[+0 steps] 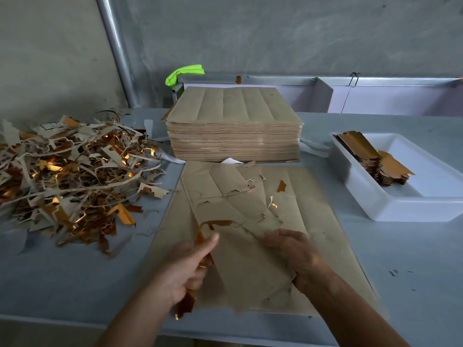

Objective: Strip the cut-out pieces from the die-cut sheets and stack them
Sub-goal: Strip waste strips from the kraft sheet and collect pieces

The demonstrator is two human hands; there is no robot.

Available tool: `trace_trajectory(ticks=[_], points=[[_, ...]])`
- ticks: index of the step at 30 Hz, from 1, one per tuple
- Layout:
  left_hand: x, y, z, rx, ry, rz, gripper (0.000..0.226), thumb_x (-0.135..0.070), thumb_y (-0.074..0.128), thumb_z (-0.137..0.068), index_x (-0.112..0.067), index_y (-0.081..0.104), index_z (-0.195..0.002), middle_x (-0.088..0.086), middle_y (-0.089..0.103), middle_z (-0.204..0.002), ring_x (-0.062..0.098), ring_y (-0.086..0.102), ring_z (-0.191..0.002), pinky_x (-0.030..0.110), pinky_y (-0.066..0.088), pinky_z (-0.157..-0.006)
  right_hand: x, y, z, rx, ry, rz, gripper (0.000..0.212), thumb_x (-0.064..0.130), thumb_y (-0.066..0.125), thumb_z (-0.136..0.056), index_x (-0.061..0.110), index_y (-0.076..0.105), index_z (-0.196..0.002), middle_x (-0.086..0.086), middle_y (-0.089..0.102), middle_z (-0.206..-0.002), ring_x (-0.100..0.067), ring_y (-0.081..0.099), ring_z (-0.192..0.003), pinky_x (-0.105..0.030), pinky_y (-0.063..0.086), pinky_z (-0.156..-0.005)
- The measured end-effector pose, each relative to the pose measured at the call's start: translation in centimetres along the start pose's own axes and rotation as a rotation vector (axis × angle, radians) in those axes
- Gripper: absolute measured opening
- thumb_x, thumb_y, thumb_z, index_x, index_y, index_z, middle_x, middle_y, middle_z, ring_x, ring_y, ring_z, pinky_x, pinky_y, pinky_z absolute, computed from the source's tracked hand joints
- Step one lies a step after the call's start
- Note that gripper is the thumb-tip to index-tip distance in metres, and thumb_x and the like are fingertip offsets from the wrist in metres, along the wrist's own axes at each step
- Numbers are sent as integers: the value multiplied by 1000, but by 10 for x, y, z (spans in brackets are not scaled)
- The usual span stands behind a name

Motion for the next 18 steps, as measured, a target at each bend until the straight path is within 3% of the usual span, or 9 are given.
trace_trajectory(ticks=[4, 6, 8, 12, 15, 18], points=[[1, 5, -8, -98, 53, 167, 33, -20, 76, -67, -10, 61, -96, 3, 65, -61, 14, 49, -50, 21, 31, -42, -7, 12, 2, 80, 21, 68, 11, 11, 72, -78, 9, 68, -68, -10, 68, -72, -24, 64, -71, -40, 56, -73], [1, 11, -10, -32, 46, 153, 29, -18, 76, -64, -9, 61, -87, 0, 53, -54, 8, 36, -42, 16, 24, -33, -6, 14, 2, 85, 5, 128, 17, 20, 72, -80, 4, 68, -78, -12, 65, -75, -22, 61, -69, -36, 54, -68], [-1, 12, -14, -38, 28, 103, 24, -22, 77, -67, -11, 61, -81, 0, 54, -56, 9, 37, -44, 15, 20, -32, -6, 16, 3, 82, -5, 170, 18, 22, 71, -83, 5, 66, -80, -13, 65, -76, -20, 60, -66, -34, 53, -64], [-8, 4, -27, -170, 33, 162, 11, -13, 64, -86, -10, 56, -80, 3, 49, -63, 10, 35, -46, 14, 20, -31, -9, 17, 3, 66, -19, 124, 23, 16, 70, -84, 11, 61, -64, -6, 66, -65, -15, 63, -56, -26, 52, -51], [-9, -1, -33, -275, 92, 186, 13, -22, 61, -90, -12, 57, -83, 3, 54, -64, 13, 43, -53, 21, 29, -40, -8, 10, 3, -49, -64, 75, 26, 14, 68, -84, 10, 55, -62, -13, 62, -71, -24, 61, -66, -34, 53, -61], [-11, -8, -33, -339, 107, 242, 15, -26, 60, -92, -14, 59, -83, 0, 62, -56, 12, 46, -53, 24, 25, -44, -7, -5, 5, -136, -96, 7, 24, 14, 66, -87, 7, 58, -66, -21, 67, -83, -32, 65, -76, -42, 57, -68]])
Point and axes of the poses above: each hand's wrist, its own z-axis away from the middle knuckle, its own y-axis out of the palm, x = y × z, the point moved 6 cm from there along -z, towards the middle knuckle
